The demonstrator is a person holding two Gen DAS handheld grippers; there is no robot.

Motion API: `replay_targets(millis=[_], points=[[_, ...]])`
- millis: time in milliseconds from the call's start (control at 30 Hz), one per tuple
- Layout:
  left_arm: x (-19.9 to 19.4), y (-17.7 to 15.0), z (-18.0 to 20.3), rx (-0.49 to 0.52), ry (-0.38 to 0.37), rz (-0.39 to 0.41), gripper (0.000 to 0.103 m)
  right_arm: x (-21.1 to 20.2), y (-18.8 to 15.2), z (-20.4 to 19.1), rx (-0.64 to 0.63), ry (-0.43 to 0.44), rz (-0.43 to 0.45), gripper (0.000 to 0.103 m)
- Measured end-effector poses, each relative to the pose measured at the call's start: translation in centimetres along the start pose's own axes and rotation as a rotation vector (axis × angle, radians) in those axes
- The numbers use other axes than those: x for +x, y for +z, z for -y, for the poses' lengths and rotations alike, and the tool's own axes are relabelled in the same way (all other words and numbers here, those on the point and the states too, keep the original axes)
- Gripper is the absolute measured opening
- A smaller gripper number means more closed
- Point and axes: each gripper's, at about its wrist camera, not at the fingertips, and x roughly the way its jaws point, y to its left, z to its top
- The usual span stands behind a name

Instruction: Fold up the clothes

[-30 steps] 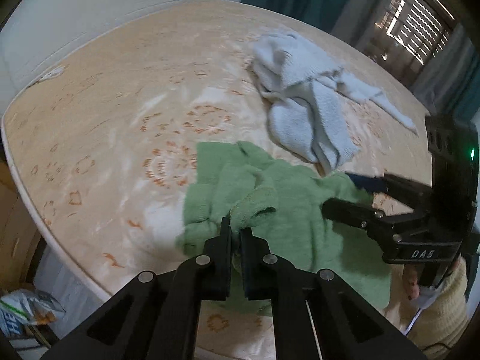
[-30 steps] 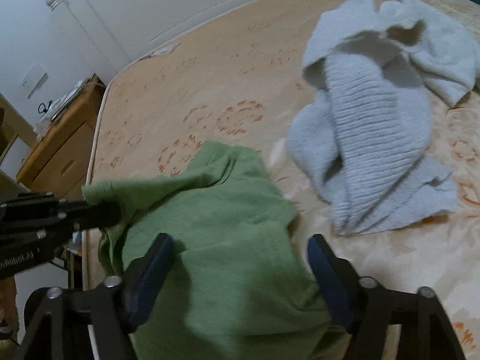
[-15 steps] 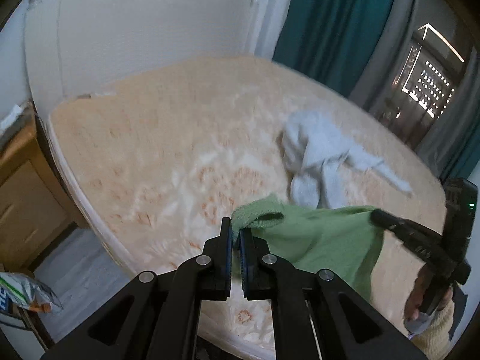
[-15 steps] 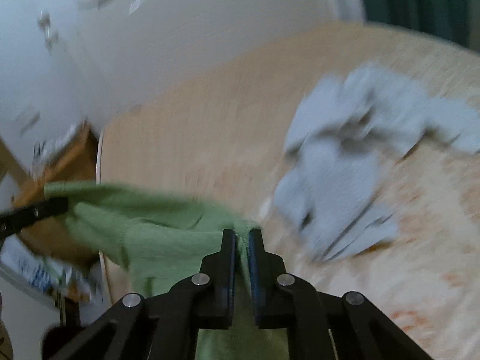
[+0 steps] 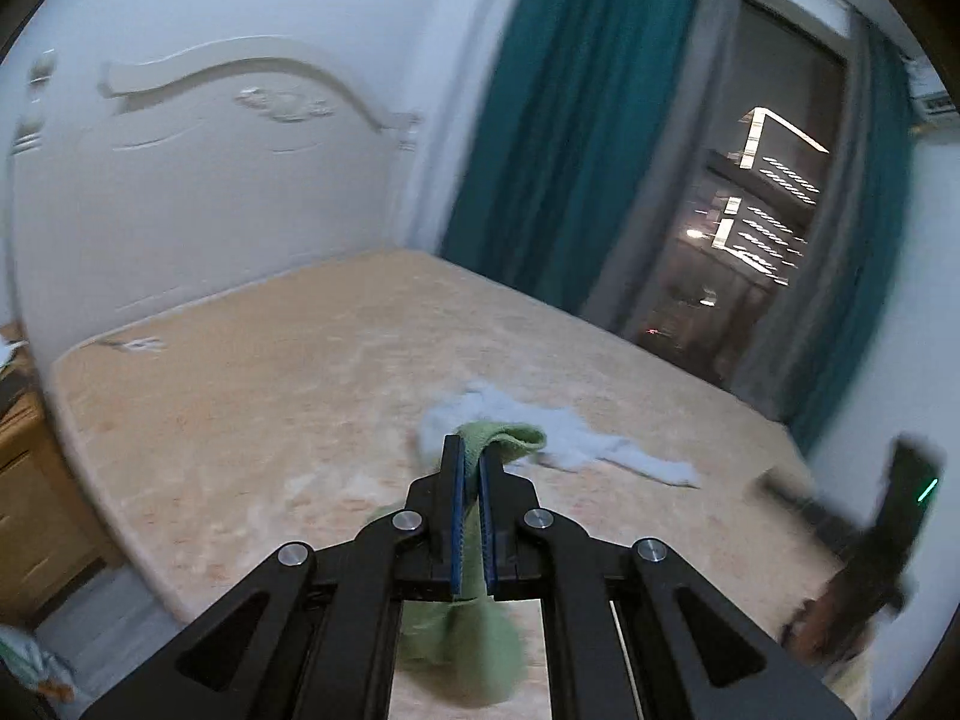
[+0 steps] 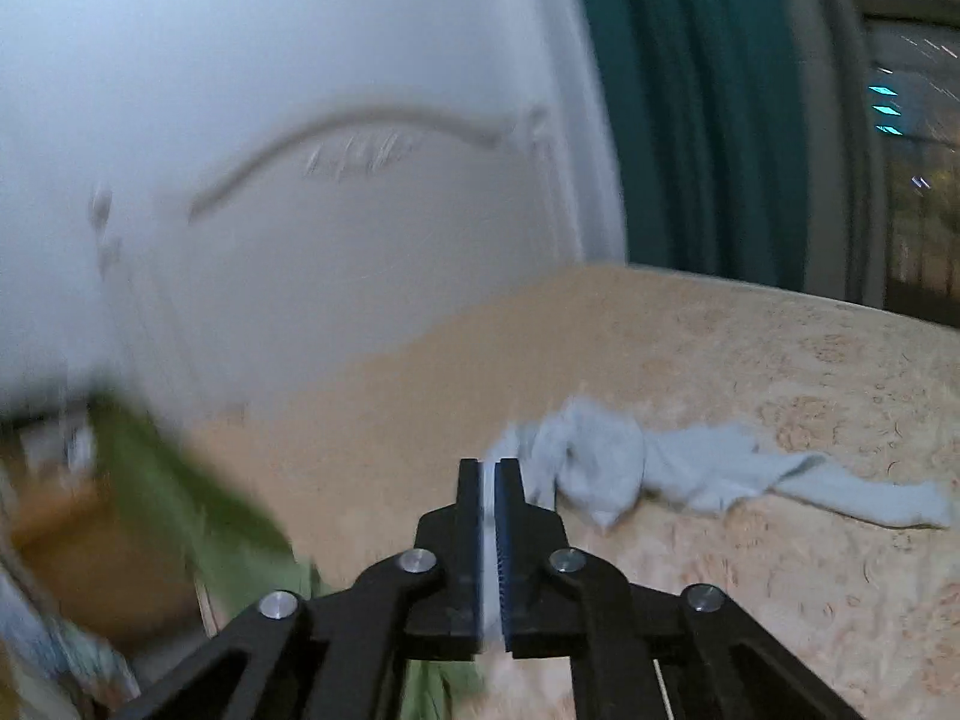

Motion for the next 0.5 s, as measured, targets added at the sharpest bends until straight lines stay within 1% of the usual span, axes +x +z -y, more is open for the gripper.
replay_targets(millis=[33, 67, 100, 133, 200, 267, 300, 333, 367, 400, 467, 500], points=[[-0.1, 0.4, 1.3, 0.022, -0.018, 0.004, 0.004, 0.5, -1.4, -1.1, -0.026, 0.03, -0.025, 0.042], [-0.3, 0.7, 2.9, 0.048, -0.03, 0.01, 0.004, 0.8, -2.6, -2.1, -0.044, 0.054, -0.041, 0.067], [-0.3, 1.2, 4.8, 0.075, -0.046, 0.013, 0.004, 1.2, -4.0, -3.3, -0.065, 0.076, -0.054, 0.076], [-0.4, 1.5, 6.4, 0.098, -0.07, 0.01, 0.004, 1.6, -5.1, -4.4, -0.085, 0.088, -0.066, 0.079], [-0.8, 1.9, 10.0, 0.145, -0.139, 0.014, 0.0, 2.7, -6.9, -6.5, -0.128, 0.084, -0.088, 0.081], [-1.4, 2.0, 13.7, 0.206, -0.192, 0.031, 0.0, 4.4, -8.5, -7.9, -0.153, 0.043, -0.115, 0.081], [-1.5, 1.9, 15.4, 0.239, -0.203, 0.033, 0.0, 5.0, -8.9, -7.5, -0.138, 0.021, -0.126, 0.081], [-1.6, 1.8, 17.1, 0.274, -0.208, 0.033, 0.0, 5.7, -9.4, -7.2, -0.122, -0.002, -0.137, 0.081], [-1.2, 1.6, 18.6, 0.306, -0.199, 0.017, 0.0, 6.3, -9.8, -6.8, -0.107, -0.024, -0.148, 0.08], [-0.6, 1.4, 19.7, 0.33, -0.184, -0.007, 0.0, 6.6, -10.2, -6.1, -0.073, -0.026, -0.158, 0.079], [0.5, 1.0, 20.2, 0.347, -0.151, -0.035, 0.0, 6.2, -11.3, -3.2, 0.062, 0.023, -0.174, 0.08], [1.1, 0.8, 19.9, 0.338, -0.141, -0.049, 0.001, 5.9, -12.0, -1.6, 0.127, 0.042, -0.182, 0.08]])
